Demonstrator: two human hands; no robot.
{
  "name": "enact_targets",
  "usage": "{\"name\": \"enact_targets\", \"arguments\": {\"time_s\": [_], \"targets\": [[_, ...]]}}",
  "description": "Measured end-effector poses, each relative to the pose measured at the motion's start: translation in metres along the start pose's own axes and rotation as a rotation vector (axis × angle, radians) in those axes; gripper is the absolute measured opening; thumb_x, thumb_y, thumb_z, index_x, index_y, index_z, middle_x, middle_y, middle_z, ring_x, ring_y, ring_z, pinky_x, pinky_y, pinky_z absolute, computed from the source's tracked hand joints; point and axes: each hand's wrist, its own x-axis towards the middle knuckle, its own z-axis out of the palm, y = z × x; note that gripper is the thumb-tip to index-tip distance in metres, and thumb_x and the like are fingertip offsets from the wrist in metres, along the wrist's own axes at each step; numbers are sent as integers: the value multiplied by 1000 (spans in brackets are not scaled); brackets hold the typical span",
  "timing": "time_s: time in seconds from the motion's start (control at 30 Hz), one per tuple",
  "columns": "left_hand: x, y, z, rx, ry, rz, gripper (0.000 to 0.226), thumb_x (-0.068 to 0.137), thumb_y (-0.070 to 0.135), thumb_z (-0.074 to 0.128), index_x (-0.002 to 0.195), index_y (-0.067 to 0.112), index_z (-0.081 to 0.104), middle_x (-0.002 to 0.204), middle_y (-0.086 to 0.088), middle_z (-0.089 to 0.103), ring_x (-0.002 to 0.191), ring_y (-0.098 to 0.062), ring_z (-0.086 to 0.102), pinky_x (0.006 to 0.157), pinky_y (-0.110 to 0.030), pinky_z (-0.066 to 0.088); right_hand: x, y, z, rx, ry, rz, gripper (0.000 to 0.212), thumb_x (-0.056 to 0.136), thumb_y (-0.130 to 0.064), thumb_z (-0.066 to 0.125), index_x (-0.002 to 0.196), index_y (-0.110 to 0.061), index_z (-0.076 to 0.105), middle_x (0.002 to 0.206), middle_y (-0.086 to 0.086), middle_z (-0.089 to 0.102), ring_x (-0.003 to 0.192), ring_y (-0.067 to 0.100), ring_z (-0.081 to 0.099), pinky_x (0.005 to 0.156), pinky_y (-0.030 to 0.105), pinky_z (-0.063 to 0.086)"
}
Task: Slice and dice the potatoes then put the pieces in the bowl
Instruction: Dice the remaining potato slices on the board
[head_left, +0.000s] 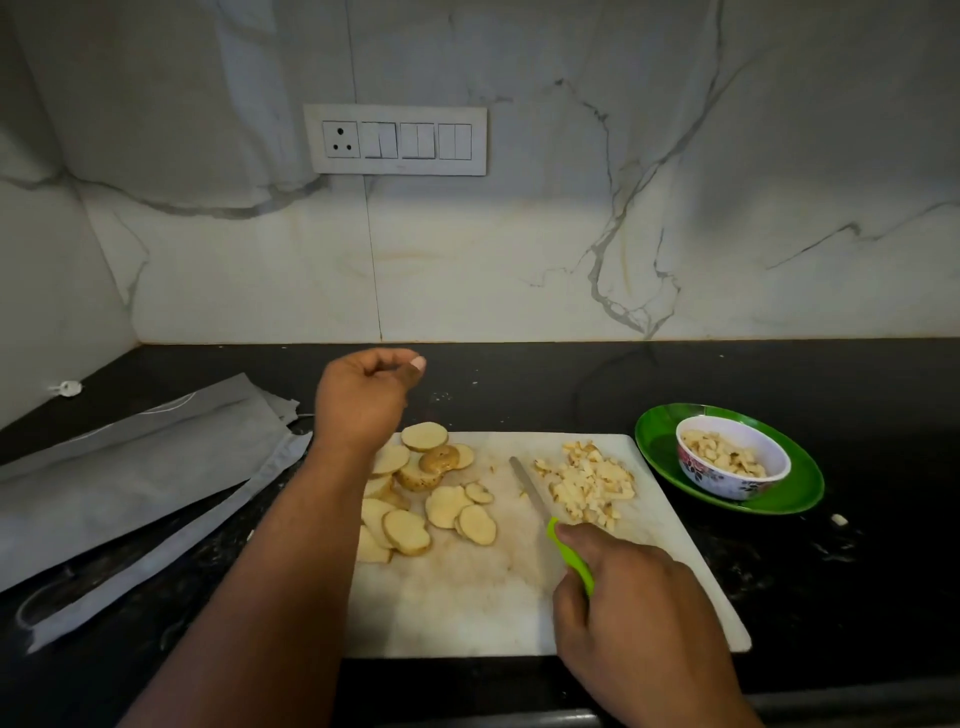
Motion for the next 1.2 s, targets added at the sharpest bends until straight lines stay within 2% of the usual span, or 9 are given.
{"name": "enact_targets", "arguments": {"time_s": [0.13, 0.23, 0.33, 0.5, 0.63, 0.73, 0.93, 1.03, 1.2], "targets": [[10, -2, -15, 79, -22, -78, 6, 93, 29, 78, 88, 28, 77, 91, 6, 76, 91, -16, 70, 82, -34, 57, 3, 17, 4, -56, 78, 5, 45, 82, -41, 52, 126, -42, 62, 89, -7, 72, 81, 15, 67, 71, 32, 53], [14, -3, -24, 222, -101, -96, 4, 91, 28, 81, 93, 27, 78, 100, 5, 76, 103, -17, 69, 96, -42, 57, -2, 17, 9, -9, 85, -38, 42, 72, -36, 61, 112, -37, 72, 75, -13, 71, 62, 12, 65, 51, 24, 51], [13, 1, -31, 463, -157, -89, 17, 88, 28, 83, 103, 26, 76, 105, 2, 75, 105, -19, 68, 97, -42, 55, -3, 16, 12, -29, 66, -81, 40, 70, -35, 63, 109, -36, 73, 75, -16, 70, 59, 10, 64, 47, 24, 51], [8, 13, -35, 831, -270, -104, 33, 84, 35, 87, 113, 26, 75, 112, 0, 74, 105, -20, 66, 94, -38, 54, -3, 17, 12, -90, 75, 96, 39, 70, -33, 69, 107, -40, 73, 72, -9, 70, 62, 16, 66, 52, 29, 50], [2, 15, -34, 948, -454, -204, 47, 79, 36, 90, 120, 21, 73, 119, -1, 70, 108, -20, 63, 89, -34, 49, -6, 20, 15, -45, 127, -21, 39, 68, -31, 66, 106, -34, 74, 71, -10, 69, 56, 14, 64, 45, 27, 50], [2, 13, -34, 970, -494, -217, 48, 80, 33, 89, 123, 22, 70, 122, -1, 68, 106, -18, 59, 86, -33, 46, -6, 21, 17, -9, 94, -115, 39, 72, -33, 61, 110, -34, 72, 78, -13, 71, 61, 12, 65, 48, 29, 54], [3, 10, -35, 906, -471, -196, 52, 78, 24, 92, 125, 20, 70, 122, -1, 67, 108, -19, 62, 94, -34, 51, -4, 23, 17, -81, 141, 72, 41, 60, -27, 80, 99, -35, 75, 63, -8, 67, 51, 15, 62, 43, 25, 46], [5, 10, -35, 888, -451, -179, 57, 76, 19, 92, 128, 19, 69, 126, -4, 68, 114, -23, 64, 100, -39, 54, -5, 23, 20, -29, 164, -57, 39, 70, -32, 66, 109, -33, 73, 75, -10, 70, 59, 14, 65, 48, 26, 50], [5, 12, -34, 723, -360, -107, 52, 78, 10, 90, 125, 20, 70, 108, 0, 69, 101, -19, 65, 85, -33, 52, 0, 22, 21, 53, 57, -202, 41, 85, -39, 46, 122, -36, 65, 90, -15, 70, 73, 12, 66, 59, 29, 55]]}}
